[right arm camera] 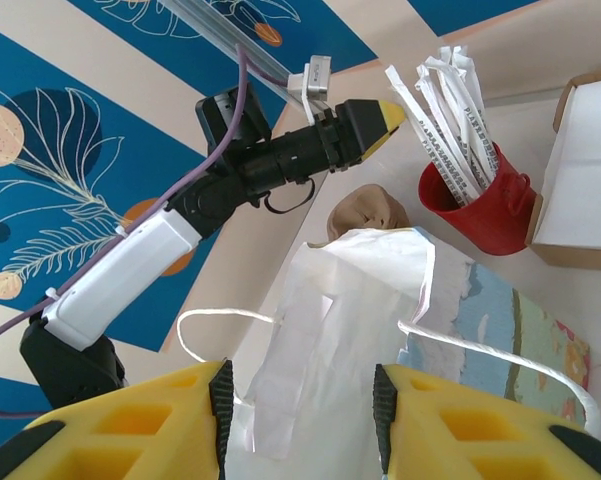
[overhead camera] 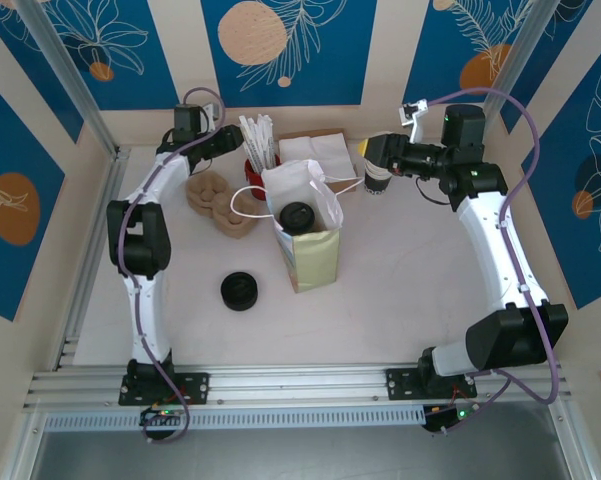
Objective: Pack the takeout coffee
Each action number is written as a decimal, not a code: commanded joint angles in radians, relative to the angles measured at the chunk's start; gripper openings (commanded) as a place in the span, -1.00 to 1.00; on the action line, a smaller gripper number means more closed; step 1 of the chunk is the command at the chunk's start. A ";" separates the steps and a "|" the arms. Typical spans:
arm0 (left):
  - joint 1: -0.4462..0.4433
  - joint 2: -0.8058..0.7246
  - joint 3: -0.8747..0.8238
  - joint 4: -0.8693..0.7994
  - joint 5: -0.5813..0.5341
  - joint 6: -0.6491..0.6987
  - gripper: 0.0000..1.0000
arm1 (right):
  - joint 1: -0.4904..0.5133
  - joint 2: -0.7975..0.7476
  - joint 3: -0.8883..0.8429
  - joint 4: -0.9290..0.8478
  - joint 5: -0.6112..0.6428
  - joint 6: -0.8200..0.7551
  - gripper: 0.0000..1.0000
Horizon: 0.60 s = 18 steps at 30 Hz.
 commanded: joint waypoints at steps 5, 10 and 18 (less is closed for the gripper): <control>0.006 0.069 0.116 -0.035 0.041 0.027 -0.21 | -0.017 -0.017 0.005 0.038 -0.036 -0.018 -0.12; 0.007 0.105 0.165 -0.055 0.048 0.022 -0.29 | -0.025 -0.007 0.004 0.052 -0.044 -0.009 -0.11; 0.005 0.147 0.211 -0.063 0.065 0.015 -0.35 | -0.031 0.006 0.000 0.068 -0.054 0.007 -0.11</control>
